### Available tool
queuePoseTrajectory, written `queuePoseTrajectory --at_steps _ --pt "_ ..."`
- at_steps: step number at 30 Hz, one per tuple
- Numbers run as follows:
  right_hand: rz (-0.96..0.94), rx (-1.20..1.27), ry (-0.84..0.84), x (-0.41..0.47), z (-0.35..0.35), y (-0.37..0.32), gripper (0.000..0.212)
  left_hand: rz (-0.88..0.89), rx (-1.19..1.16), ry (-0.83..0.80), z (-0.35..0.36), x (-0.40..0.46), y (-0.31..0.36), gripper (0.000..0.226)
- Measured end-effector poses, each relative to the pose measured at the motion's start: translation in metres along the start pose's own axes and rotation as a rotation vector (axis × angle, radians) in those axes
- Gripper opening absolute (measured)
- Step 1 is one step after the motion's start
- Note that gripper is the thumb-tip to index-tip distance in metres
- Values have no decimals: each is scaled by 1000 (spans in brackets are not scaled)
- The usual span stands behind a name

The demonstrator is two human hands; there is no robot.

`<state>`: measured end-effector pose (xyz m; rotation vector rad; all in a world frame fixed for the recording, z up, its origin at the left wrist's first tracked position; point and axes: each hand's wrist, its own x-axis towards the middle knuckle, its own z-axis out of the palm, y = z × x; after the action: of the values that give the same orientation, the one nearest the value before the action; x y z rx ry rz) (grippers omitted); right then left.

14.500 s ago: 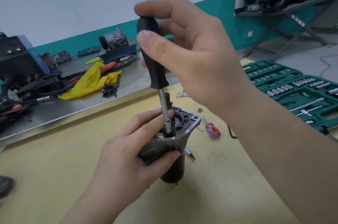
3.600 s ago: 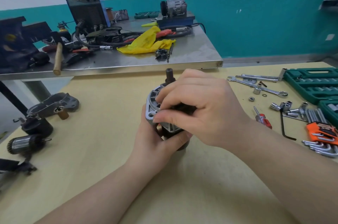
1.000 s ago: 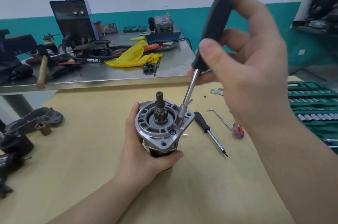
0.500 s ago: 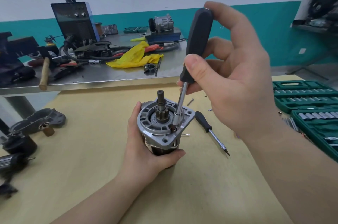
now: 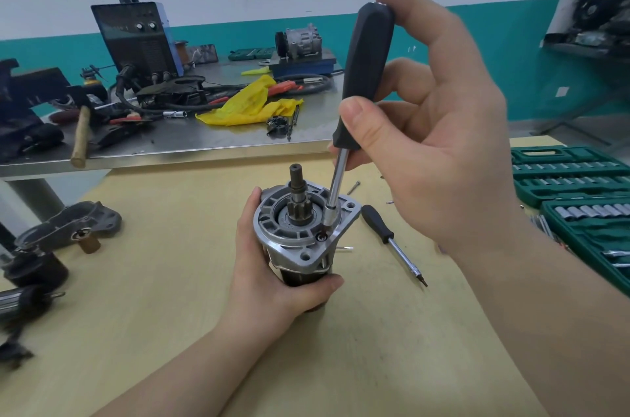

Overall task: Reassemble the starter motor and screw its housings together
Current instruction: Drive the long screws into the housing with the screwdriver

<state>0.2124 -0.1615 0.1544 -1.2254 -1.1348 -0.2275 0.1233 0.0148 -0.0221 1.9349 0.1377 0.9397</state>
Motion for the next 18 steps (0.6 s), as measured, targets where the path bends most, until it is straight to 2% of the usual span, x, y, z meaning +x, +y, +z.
queuePoseTrajectory --at_steps 7,11,15,18 --pt "-16 -38 -24 1 1 2 56 15 -3 -5 -1 -1 -1 142" --pt "-46 -41 -65 9 5 1 66 45 9 -16 0 -2 1 143" --pt "-42 -44 -148 21 11 0 50 78 -15 -70 0 0 5 138" --pt "-18 100 -206 23 12 1 35 82 -54 -101 0 0 7 132"
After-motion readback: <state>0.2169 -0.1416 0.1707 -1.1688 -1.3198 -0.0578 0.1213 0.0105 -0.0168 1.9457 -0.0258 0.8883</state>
